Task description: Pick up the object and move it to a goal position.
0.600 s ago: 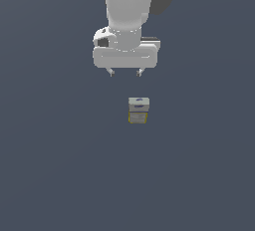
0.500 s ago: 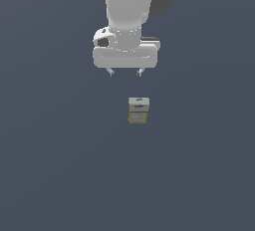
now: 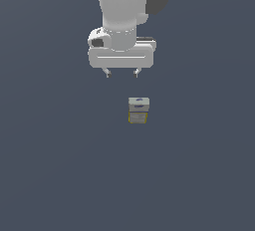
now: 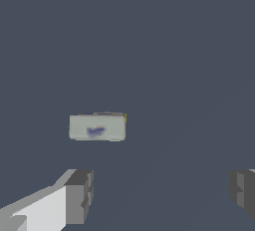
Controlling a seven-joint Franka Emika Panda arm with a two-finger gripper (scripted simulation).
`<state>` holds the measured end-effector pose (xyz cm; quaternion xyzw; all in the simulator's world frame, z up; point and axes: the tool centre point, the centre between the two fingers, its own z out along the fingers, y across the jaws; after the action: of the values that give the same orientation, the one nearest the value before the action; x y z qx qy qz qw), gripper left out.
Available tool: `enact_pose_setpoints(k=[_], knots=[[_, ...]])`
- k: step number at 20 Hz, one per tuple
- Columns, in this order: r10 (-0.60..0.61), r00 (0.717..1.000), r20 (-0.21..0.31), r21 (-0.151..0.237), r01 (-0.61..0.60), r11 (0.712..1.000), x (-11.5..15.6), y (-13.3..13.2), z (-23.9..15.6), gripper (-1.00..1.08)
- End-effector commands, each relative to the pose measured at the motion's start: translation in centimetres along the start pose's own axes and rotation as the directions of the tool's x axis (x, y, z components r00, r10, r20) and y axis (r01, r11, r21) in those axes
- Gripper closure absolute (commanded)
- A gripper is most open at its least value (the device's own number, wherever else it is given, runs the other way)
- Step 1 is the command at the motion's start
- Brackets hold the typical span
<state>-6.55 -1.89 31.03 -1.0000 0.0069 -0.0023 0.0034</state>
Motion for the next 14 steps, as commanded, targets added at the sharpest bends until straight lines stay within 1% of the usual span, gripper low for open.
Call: enact_pose_setpoints(k=[1,8,14], knots=[[0.004,1.000,0.001,0.001,-0.004,1.000,0.03,0.11,-0.05,-0.92],[-0.031,1.000,0.000,0.000,0.031,1.000,0.06,-0.10,0.21,-0.92],[-0.114,0.994,0.001,-0.002,0.114,0.994,0.16,-0.45,0.79,-0.92]])
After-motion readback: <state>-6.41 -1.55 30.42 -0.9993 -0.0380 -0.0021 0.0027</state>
